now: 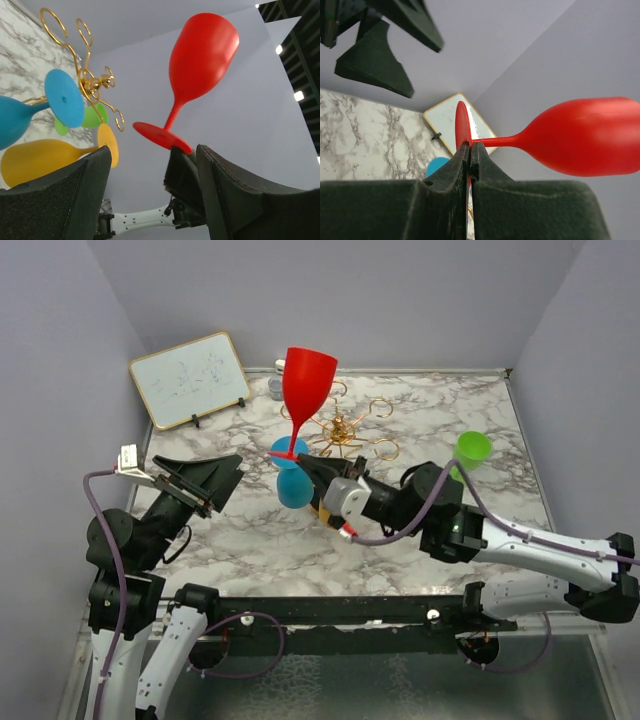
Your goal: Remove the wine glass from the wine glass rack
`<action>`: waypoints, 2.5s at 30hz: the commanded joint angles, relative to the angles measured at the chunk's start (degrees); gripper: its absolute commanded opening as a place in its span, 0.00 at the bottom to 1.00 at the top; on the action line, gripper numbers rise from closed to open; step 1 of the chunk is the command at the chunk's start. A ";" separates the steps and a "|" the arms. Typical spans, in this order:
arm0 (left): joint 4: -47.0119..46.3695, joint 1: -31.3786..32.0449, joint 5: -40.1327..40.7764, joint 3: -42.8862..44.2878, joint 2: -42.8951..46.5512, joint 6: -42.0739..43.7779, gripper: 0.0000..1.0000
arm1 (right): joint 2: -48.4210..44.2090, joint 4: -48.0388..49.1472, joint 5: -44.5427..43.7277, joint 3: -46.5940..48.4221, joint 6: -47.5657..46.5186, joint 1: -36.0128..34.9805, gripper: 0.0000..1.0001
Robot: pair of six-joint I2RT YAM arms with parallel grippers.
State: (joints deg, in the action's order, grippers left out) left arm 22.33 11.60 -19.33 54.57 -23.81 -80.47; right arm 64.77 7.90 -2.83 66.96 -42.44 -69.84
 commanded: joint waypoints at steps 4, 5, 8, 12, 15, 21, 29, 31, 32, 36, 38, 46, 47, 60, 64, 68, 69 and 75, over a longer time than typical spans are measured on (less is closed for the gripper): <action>-6.14 -0.17 -6.09 -2.20 1.85 -13.53 0.72 | 5.37 14.14 -10.69 -2.06 -11.95 -7.69 0.01; -6.17 -0.21 -6.54 -2.43 1.92 -14.01 0.72 | 5.78 14.97 -11.19 -2.17 -12.25 -8.14 0.01; -6.17 -0.17 -7.69 -3.14 2.22 -15.29 0.72 | 6.89 16.89 -11.96 -2.43 -13.32 -9.59 0.01; -6.53 -0.20 -8.55 -4.63 2.72 -16.72 0.72 | 8.06 18.66 -12.52 -2.89 -15.12 -11.29 0.01; -6.82 -0.17 -8.60 -5.67 3.21 -17.50 0.71 | 9.41 18.55 -13.37 -3.22 -17.01 -13.02 0.01; -7.50 -0.17 -8.80 -6.54 3.81 -19.07 0.70 | 11.65 19.91 -15.67 -4.81 -20.79 -16.05 0.01; -7.80 -0.17 -8.87 -7.78 5.19 -20.23 0.28 | 12.69 23.05 -17.88 -7.36 -22.83 -17.38 0.01; -8.07 -0.17 -9.01 -8.66 5.50 -20.34 0.13 | 12.51 23.29 -18.19 -7.82 -22.87 -17.72 0.01; -8.04 -0.17 -9.02 -8.90 5.65 -20.30 0.09 | 12.37 23.30 -18.51 -7.95 -22.85 -17.87 0.01; -9.01 -0.19 -8.83 -10.48 6.34 -20.03 0.01 | 11.21 23.23 -19.89 -8.80 -23.12 -18.51 0.01; -9.47 -0.17 -8.73 -10.87 6.27 -19.10 0.00 | 10.41 23.13 -20.64 -9.22 -23.04 -19.00 0.01; -10.19 -0.17 -8.34 -10.32 4.75 -9.63 0.00 | 6.02 20.08 -24.85 -10.27 -21.69 -21.44 0.13; -9.92 -0.17 -7.93 -10.23 4.74 -8.40 0.00 | 5.46 19.66 -25.09 -10.33 -21.52 -21.98 0.19; -9.11 -0.17 -2.22 -11.23 7.44 0.58 0.00 | -2.46 4.12 -39.16 -6.57 -7.78 -25.52 0.46; -7.97 -0.17 0.32 -11.42 9.68 4.20 0.00 | -5.00 -2.61 -46.40 -2.99 -1.32 -25.56 0.46; -8.19 -0.17 2.20 -12.72 12.09 5.91 0.00 | -5.64 0.96 -54.55 -0.06 -3.26 -25.03 0.51; -7.95 -0.17 2.54 -12.79 12.39 6.38 0.00 | -5.69 2.04 -55.39 1.09 -3.39 -24.56 0.52; -5.66 -0.17 3.23 -12.30 13.29 7.95 0.00 | -0.67 -8.44 -51.06 13.72 4.97 -11.14 0.53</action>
State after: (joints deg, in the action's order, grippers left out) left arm 15.66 11.64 -18.17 42.17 -11.44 -74.96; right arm 60.71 7.18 -53.41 72.66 -44.49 -89.17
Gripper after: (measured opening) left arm 0.049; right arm 0.525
